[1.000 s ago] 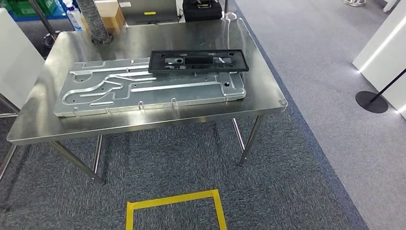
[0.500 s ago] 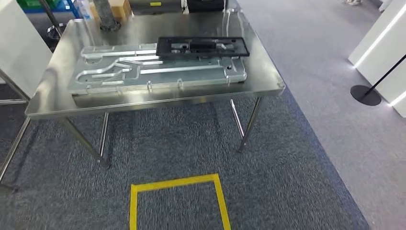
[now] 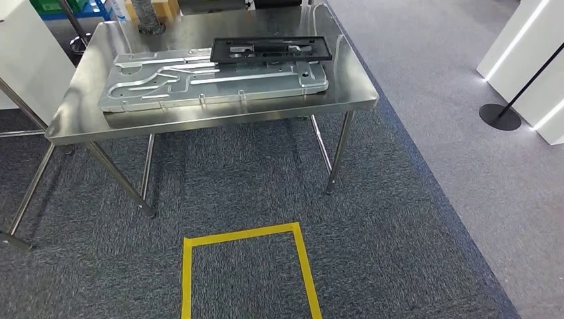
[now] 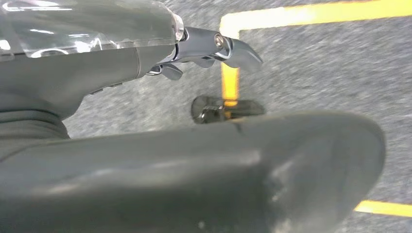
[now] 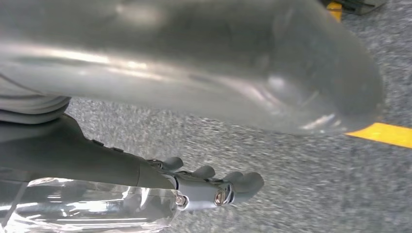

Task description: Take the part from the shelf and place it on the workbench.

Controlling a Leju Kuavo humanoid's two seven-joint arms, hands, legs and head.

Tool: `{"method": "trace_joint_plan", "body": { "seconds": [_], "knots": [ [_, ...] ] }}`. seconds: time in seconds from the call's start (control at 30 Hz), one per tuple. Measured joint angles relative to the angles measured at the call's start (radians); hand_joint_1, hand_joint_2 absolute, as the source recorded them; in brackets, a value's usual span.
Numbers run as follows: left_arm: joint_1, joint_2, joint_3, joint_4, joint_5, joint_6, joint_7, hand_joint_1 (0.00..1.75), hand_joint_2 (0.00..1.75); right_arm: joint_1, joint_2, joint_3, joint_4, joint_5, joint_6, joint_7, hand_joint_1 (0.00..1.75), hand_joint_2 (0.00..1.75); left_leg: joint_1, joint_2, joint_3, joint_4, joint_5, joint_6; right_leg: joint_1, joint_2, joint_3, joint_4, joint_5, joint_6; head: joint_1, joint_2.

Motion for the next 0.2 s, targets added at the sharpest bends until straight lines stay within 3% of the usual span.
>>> {"method": "trace_joint_plan", "body": {
  "seconds": [0.07, 0.1, 0.13, 0.2],
  "knots": [
    [0.001, 0.001, -0.002, 0.0, -0.003, 0.004, 0.002, 0.0, 0.0, -0.002, -0.008, 0.001, 0.003, -0.001, 0.0, -0.007, 0.0, 0.0, 0.003, -0.002, -0.028, 0.117, -0.115, -0.005, 0.003, -0.003, -0.036, 0.004, 0.028, -0.01, 0.0, 0.0],
    [0.002, 0.002, -0.004, 0.0, -0.004, 0.005, 0.002, 0.0, 0.0, -0.001, -0.012, 0.002, 0.005, -0.002, 0.0, -0.008, 0.0, 0.0, 0.003, -0.002, -0.037, 0.184, -0.152, -0.008, 0.005, -0.004, -0.056, 0.009, 0.041, -0.011, 0.0, 0.0],
    [0.003, 0.002, -0.005, 0.0, -0.006, 0.006, 0.002, 0.0, 0.0, 0.0, -0.015, 0.003, 0.008, -0.002, 0.0, -0.01, 0.0, 0.0, 0.004, -0.002, -0.037, 0.235, -0.162, -0.009, 0.007, -0.005, -0.078, 0.015, 0.053, -0.011, 0.0, 0.0],
    [0.002, 0.004, -0.008, 0.0, -0.009, 0.006, 0.002, 0.0, 0.0, -0.001, -0.02, 0.003, 0.011, -0.002, 0.0, -0.013, 0.0, 0.0, 0.003, -0.002, -0.02, 0.27, -0.135, -0.009, 0.008, -0.005, -0.115, 0.03, 0.07, -0.01, 0.0, 0.0]
  ]
}}
